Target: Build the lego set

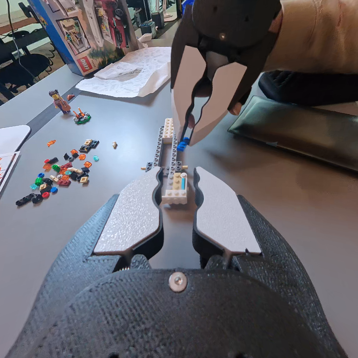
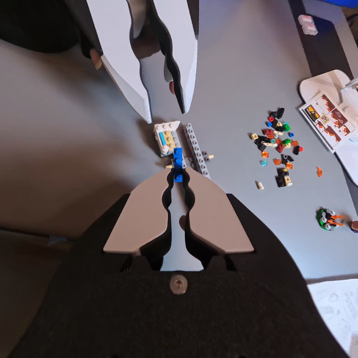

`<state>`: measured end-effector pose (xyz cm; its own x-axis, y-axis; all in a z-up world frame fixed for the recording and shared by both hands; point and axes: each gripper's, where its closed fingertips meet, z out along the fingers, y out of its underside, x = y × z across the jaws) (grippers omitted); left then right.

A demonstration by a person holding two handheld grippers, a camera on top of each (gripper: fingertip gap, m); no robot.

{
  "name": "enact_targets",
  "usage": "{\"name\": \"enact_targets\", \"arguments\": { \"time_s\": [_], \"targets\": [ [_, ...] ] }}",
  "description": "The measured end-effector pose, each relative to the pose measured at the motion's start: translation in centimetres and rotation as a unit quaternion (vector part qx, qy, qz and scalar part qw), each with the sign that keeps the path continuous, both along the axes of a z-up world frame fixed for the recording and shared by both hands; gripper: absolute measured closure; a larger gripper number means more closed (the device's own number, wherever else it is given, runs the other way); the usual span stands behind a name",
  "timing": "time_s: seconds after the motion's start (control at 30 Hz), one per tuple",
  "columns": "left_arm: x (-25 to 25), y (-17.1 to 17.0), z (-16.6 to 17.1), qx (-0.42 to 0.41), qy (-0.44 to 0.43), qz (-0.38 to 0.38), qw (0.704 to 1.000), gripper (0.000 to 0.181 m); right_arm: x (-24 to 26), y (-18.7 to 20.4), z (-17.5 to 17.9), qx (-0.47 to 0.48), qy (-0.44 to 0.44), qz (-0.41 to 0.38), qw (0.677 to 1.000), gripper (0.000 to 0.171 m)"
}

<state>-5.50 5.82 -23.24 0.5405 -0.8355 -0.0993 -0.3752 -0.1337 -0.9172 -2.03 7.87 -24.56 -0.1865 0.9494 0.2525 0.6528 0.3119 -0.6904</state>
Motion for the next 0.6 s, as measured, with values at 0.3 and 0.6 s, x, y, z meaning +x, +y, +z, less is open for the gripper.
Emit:
{"name": "enact_targets", "arguments": {
  "time_s": [0.3, 0.6],
  "targets": [
    [0.3, 0.1, -2.0, -0.01, 0.047, 0.002, 0.999, 0.147, -0.4, 1.2, -1.6, 0.001, -0.135, 0.044, 0.99, 0.163],
    [1.0, 1.1, -2.3, -0.019, 0.059, -0.002, 0.998, 0.148, -1.4, 1.1, -2.0, -0.006, -0.174, 0.078, 0.982, 0.163]
  ]
}}
